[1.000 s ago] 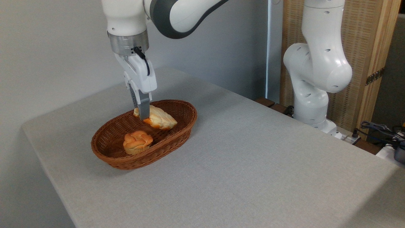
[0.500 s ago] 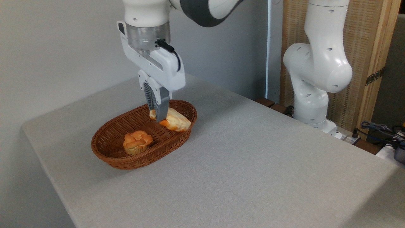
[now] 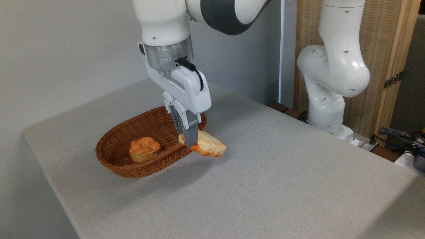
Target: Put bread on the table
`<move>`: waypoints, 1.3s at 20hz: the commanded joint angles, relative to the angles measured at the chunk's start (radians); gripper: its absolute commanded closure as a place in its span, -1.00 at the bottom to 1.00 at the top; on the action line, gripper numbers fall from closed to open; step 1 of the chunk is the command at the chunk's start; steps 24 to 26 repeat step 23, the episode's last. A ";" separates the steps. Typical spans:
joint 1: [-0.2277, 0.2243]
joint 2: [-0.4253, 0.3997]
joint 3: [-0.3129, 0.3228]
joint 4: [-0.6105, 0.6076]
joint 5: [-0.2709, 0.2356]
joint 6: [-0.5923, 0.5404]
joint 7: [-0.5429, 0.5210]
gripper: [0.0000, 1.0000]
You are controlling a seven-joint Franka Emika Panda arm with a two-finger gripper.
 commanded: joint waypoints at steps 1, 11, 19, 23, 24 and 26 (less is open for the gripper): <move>-0.007 0.011 0.004 0.008 0.021 -0.012 0.009 -1.00; -0.015 0.000 -0.009 0.009 0.009 0.002 -0.003 -1.00; -0.023 0.003 -0.030 0.008 0.009 0.147 -0.250 -1.00; -0.032 0.011 -0.030 0.008 0.009 0.146 -0.287 -1.00; -0.032 0.011 -0.030 0.008 0.009 0.146 -0.287 -1.00; -0.032 0.011 -0.030 0.008 0.009 0.146 -0.287 -1.00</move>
